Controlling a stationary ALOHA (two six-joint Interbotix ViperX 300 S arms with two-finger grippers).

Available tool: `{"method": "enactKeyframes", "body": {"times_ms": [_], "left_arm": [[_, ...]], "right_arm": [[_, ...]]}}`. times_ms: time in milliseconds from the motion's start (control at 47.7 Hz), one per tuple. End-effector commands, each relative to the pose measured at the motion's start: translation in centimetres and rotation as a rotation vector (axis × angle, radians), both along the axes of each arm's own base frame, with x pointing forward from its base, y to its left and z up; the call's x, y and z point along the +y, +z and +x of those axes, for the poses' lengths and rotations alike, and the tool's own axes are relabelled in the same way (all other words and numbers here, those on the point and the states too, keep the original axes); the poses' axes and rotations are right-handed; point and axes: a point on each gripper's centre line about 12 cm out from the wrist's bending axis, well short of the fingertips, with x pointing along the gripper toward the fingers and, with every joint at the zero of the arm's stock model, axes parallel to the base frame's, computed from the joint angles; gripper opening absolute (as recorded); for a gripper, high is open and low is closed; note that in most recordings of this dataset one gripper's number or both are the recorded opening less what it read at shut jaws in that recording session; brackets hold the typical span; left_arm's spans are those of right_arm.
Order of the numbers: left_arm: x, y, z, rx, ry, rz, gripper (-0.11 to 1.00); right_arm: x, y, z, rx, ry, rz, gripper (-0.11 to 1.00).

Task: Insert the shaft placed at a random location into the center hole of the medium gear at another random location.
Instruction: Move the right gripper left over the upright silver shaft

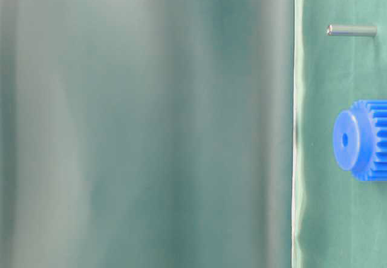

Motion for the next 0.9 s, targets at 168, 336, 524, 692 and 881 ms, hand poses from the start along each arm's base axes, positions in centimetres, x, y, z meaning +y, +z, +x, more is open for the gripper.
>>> {"method": "enactKeyframes", "body": {"times_ms": [168,336,524,692,881], "left_arm": [[0.0,0.8,0.3,0.023,-0.002,0.007,0.00],[0.0,0.8,0.3,0.026,-0.002,0.009,0.00],[0.0,0.7,0.4,0.028,-0.002,0.011,0.00],[0.0,0.7,0.4,0.028,-0.002,0.009,0.00],[0.0,0.7,0.3,0.031,-0.002,0.011,0.00]], "right_arm": [[-0.1,-0.4,0.8,0.069,-0.004,0.014,0.01],[-0.7,-1.4,1.3,0.110,-0.031,0.010,0.01],[-2.4,-4.1,3.0,0.194,-0.105,0.026,0.20],[-3.9,-7.1,4.9,0.266,-0.154,0.031,0.69],[-5.2,-11.3,6.8,0.346,-0.190,0.041,0.83]]}}
